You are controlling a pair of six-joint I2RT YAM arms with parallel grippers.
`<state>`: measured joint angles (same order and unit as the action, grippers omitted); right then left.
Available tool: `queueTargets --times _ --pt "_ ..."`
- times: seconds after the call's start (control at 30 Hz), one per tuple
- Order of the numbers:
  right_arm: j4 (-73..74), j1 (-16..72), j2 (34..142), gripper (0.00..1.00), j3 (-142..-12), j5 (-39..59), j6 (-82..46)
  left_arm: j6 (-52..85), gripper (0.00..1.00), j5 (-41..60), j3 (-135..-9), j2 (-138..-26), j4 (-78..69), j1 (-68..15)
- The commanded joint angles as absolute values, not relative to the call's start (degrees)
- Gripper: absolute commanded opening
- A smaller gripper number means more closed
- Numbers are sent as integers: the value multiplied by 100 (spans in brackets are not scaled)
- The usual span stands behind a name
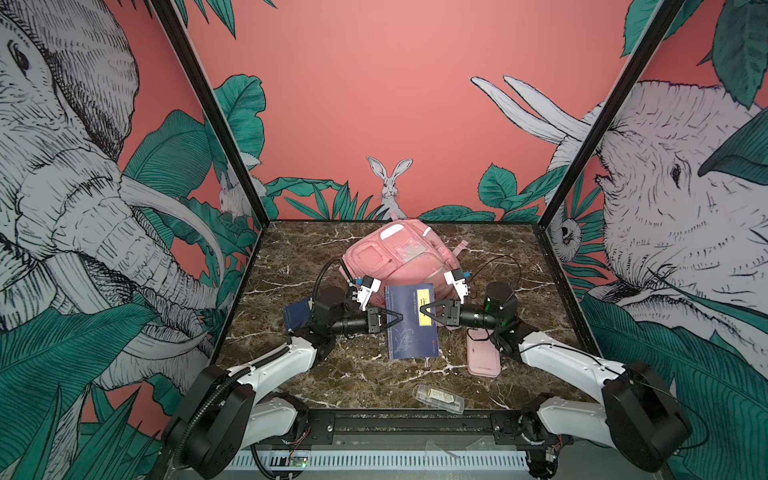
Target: Pack the student bag
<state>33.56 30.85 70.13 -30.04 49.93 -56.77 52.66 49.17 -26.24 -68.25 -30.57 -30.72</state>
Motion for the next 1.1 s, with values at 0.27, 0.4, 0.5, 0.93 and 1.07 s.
queueTargets --times 0.27,0.4,0.5,0.93,1.07 --pt "2106 3090 6765 0 -3368 4491 -4986 4860 51 4843 -3030 -6767 -2546 -3015" --pt "1962 2910 6709 0 -3353 4292 -5030 4681 65 4843 -3124 -6690 -2198 -2940" --pt "1711 2691 6590 0 -3341 4188 -5022 4270 69 4733 -3308 -6571 -1504 -2903" --pt "36 1899 5425 0 -3579 2907 -4872 2646 71 3498 -4602 -6857 1309 -2902" --pt "-649 1803 5161 0 -3852 2409 -4771 2371 67 2759 -5072 -7163 1821 -2941"
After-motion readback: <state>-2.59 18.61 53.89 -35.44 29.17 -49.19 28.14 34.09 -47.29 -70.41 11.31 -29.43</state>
